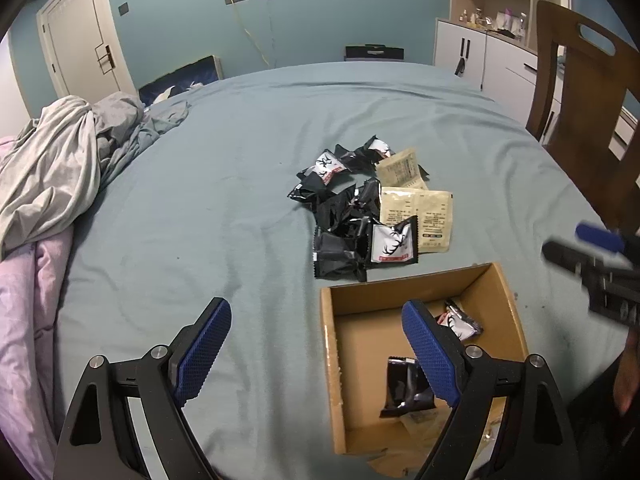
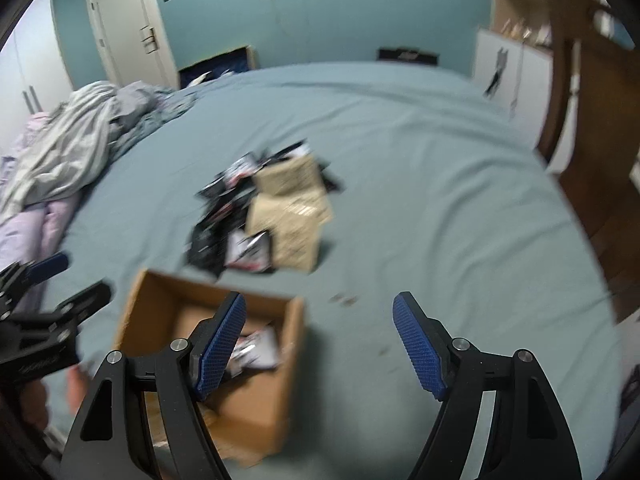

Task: Organize snacks
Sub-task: 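Move the right gripper back toward the snack pile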

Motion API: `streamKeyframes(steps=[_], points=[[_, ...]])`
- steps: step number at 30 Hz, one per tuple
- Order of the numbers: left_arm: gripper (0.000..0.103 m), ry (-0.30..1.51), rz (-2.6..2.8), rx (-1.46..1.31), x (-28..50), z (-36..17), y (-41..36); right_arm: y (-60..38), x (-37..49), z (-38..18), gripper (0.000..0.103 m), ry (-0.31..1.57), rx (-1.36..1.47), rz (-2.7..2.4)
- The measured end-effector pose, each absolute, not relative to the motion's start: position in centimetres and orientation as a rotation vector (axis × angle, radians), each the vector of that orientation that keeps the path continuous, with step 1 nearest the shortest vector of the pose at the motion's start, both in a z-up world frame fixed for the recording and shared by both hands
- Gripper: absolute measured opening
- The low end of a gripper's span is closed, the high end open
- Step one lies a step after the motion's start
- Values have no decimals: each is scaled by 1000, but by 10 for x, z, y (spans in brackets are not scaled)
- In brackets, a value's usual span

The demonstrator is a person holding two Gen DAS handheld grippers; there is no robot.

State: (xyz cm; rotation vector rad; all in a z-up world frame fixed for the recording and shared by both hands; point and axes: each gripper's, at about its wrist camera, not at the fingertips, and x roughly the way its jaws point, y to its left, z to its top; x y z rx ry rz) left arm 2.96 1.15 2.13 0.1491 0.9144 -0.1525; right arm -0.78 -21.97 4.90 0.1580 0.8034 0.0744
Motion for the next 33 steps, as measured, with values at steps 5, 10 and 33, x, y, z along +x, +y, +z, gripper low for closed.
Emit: streamKeyframes(steps=[5,10,33], points=[[88,935,-156,137,33,17,9,-236,-2,47,75,833,221,-39],[88,970,-177,140,35,12,1,-247,13,30,75,934,357,21],[88,1027,-211,92,58,4,5,-208,152,-30,75,1106,314,238]])
